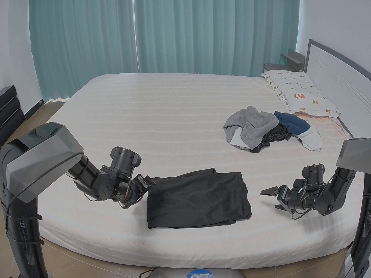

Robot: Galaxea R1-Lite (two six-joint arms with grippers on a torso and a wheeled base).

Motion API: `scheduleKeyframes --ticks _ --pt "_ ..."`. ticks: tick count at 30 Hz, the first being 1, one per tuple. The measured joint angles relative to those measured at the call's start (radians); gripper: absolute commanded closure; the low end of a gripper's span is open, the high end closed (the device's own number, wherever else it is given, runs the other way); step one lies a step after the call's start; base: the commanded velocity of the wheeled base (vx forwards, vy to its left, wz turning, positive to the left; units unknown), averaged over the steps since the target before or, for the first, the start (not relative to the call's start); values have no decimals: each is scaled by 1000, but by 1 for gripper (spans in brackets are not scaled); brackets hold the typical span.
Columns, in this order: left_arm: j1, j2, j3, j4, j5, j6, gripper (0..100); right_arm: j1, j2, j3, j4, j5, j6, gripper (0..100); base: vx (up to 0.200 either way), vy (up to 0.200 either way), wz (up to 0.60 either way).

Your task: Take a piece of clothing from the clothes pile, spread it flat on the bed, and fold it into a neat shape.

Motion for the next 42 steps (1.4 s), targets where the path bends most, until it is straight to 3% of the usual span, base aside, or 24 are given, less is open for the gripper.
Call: scheduleKeyframes --ticks 7,21,22,42 --pt "-3 79 -126 -14 0 96 0 9 11 9 -45 -1 -2 0 0 0 0" --pt "-18 189 -192 -104 8 114 0 16 39 36 -102 -3 -6 0 0 0 0" --pt "-21 193 -193 -105 10 115 100 16 40 36 -102 -3 -6 0 0 0 0" --pt "-21 226 -203 -167 138 57 100 30 48 40 -110 -10 -13 0 0 0 0"
